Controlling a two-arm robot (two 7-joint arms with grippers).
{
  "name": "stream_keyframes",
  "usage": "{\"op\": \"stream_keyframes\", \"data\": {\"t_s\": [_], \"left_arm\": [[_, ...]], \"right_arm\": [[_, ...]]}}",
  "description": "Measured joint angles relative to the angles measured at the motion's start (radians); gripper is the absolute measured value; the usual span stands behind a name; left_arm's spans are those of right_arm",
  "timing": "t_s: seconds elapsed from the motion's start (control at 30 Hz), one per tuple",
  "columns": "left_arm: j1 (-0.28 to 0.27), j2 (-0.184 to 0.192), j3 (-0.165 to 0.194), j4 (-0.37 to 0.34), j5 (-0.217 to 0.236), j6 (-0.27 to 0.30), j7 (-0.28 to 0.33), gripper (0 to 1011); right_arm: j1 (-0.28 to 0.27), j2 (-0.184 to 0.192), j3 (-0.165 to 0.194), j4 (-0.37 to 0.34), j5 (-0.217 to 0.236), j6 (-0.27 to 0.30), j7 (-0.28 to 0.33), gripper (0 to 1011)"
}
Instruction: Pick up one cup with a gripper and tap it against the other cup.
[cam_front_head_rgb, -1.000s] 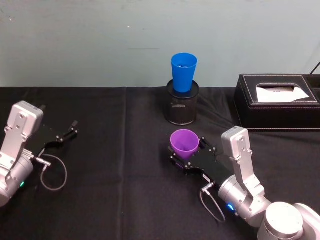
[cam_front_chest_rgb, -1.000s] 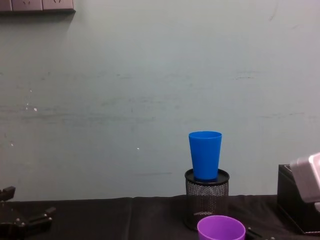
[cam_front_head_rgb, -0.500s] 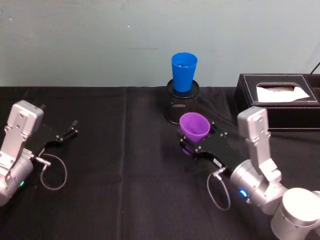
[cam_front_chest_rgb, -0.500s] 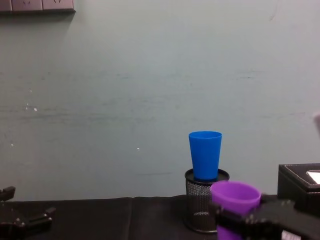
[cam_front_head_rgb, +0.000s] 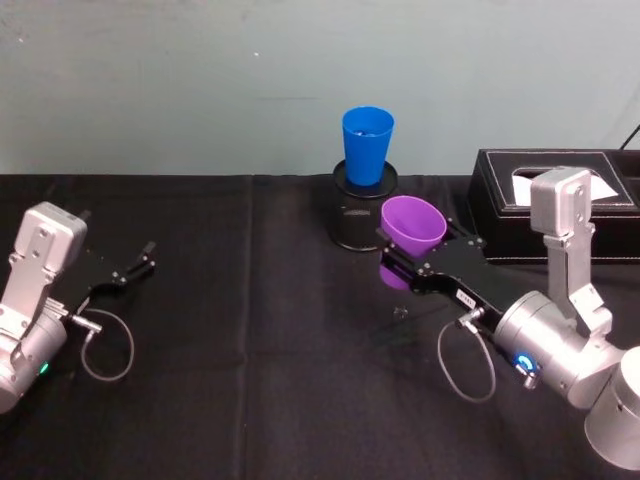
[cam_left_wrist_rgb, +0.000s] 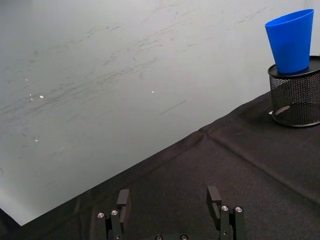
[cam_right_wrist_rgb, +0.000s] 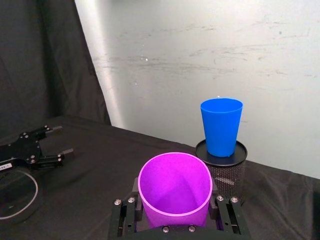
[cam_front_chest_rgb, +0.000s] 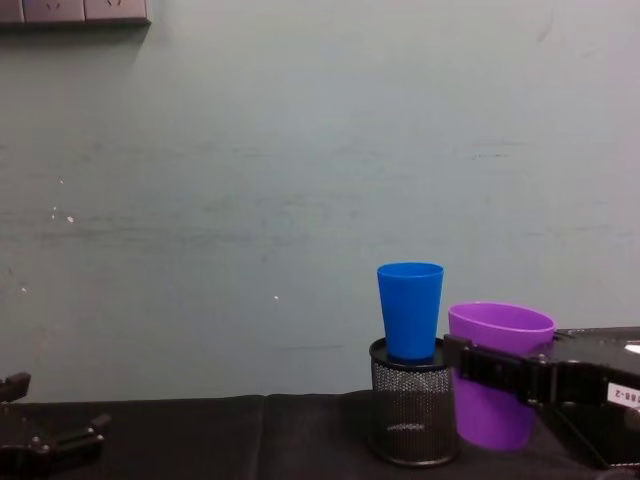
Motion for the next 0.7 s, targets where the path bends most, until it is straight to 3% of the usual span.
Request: {"op": "stream_keyframes", "data": {"t_s": [0.7], "left_arm": [[0.0,0.0,0.0,0.0,0.0,0.0,0.0,1000]], "right_arm": [[0.002,-0.004,-0.004,0.01,0.0,-0.013,-0.001,720]]}}
